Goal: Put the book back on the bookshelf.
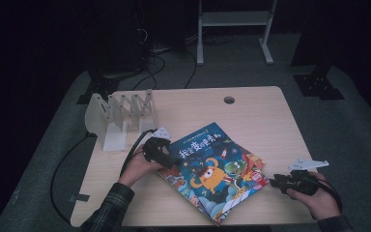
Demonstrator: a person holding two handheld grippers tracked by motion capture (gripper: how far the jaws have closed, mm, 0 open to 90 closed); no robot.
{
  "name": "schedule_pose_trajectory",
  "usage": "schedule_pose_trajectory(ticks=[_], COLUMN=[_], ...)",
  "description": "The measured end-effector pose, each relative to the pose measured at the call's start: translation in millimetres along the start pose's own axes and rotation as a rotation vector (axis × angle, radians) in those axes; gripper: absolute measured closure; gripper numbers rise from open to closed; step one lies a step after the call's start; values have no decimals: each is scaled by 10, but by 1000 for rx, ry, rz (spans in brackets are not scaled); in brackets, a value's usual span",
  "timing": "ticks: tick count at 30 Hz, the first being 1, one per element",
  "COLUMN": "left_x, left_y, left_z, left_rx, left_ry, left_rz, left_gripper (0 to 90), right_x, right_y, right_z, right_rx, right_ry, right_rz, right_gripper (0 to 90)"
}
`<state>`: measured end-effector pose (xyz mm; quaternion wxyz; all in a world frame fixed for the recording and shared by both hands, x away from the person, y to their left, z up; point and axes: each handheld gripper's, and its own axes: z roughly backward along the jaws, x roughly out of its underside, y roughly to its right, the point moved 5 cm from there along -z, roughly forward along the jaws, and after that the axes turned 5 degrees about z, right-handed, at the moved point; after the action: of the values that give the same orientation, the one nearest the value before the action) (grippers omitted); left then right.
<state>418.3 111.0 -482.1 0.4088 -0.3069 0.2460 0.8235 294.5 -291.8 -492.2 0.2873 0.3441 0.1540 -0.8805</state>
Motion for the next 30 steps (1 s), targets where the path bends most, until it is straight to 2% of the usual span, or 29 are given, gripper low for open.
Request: schedule_pose_trajectory(ticks=[3,11,16,21,30], left_x=[1,4,30,76,177], left_y=[0,2,23,64,183], left_z=[1,4,32,80,174], left_rx=[0,0,2,12,32], left_ry=[0,-3,-14,-21,-35], left_rz=[0,-1,-8,-4,-3], left_gripper=[6,6,6,7,6], right_x=[15,49,40,9,-94], right_y=[-20,-58,-38,28,201], right_z=[19,54,43,12,-89], right_rx=[7,-15,-10,-8,29], right_ry=[0,6,10,16,33], right_rz=[5,2,-5,-14,-32], right_gripper=[681,672,675,674,672])
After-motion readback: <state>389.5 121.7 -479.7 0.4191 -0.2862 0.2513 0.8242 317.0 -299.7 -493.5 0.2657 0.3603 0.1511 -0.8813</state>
